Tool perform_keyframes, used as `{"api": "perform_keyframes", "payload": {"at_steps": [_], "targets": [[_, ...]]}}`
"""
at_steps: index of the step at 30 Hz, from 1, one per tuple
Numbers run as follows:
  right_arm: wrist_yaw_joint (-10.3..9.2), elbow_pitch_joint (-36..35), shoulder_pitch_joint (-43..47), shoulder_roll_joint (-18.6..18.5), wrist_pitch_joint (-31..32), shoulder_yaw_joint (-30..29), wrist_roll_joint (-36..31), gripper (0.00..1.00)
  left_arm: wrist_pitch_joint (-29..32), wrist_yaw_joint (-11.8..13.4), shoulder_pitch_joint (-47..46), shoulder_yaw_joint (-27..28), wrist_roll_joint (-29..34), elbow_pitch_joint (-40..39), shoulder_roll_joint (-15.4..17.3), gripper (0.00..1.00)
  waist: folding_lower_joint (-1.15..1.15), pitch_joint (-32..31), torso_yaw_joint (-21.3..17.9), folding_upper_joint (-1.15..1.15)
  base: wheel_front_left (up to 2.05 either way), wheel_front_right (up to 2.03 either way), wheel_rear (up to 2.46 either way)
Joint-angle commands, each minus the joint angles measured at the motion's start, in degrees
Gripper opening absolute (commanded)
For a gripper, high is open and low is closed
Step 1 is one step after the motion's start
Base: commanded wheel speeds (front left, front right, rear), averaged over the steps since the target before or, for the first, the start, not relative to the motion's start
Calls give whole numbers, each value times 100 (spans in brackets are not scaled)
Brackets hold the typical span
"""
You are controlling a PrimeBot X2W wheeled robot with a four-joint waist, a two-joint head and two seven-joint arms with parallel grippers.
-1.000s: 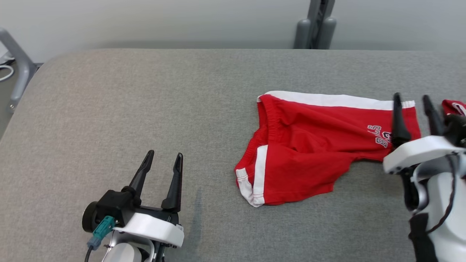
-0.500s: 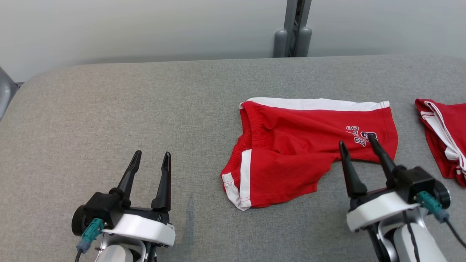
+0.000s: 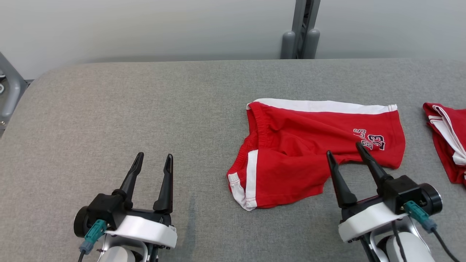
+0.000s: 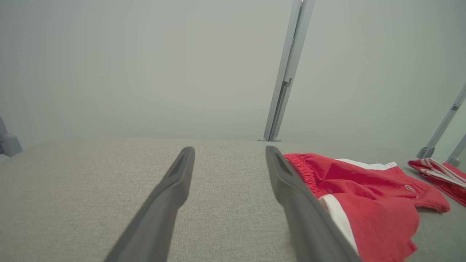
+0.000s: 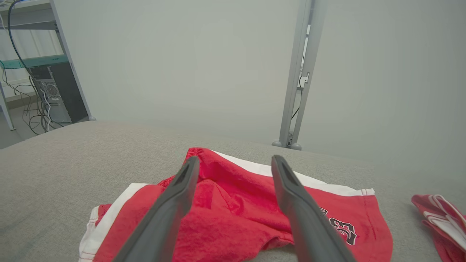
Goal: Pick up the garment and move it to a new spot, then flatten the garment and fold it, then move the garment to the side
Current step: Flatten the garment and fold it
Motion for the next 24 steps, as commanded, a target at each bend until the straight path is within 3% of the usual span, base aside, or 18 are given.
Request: {"api": "perform_keyframes", "payload": {"at_steps": [1,5,6,9,13,22,23,24], "targets": [[-4,-39,28,-24,4,53,-42,100,-23,5,54,4,1,3,21,100,0,-6,22,0,0,0,0],[-4,-42,26,-21,19,581,-163,100,-23,32,59,-43,-13,21,22,100,0,-4,112,0,0,0,0],[-5,103,-3,-29,184,1128,-165,100,-23,48,23,-87,-63,31,21,100,0,31,236,0,0,0,0],[-5,477,-99,-30,450,1645,-145,100,-23,73,-10,-161,-147,55,21,100,0,87,496,0,0,0,0],[-5,972,-186,-30,691,1523,-262,100,-23,83,2,-225,-223,89,21,100,0,168,822,0,0,0,0],[-5,1330,-281,-28,783,1388,-199,100,-23,73,-52,-239,-237,97,21,100,0,284,970,0,0,0,0],[-5,1363,-302,-29,800,1373,-183,93,-23,74,-57,-237,-235,98,21,100,0,302,972,0,0,0,0],[-5,1390,-317,-29,805,1357,-157,34,-23,74,-68,-240,-228,104,21,100,0,314,973,0,0,0,0]]}}
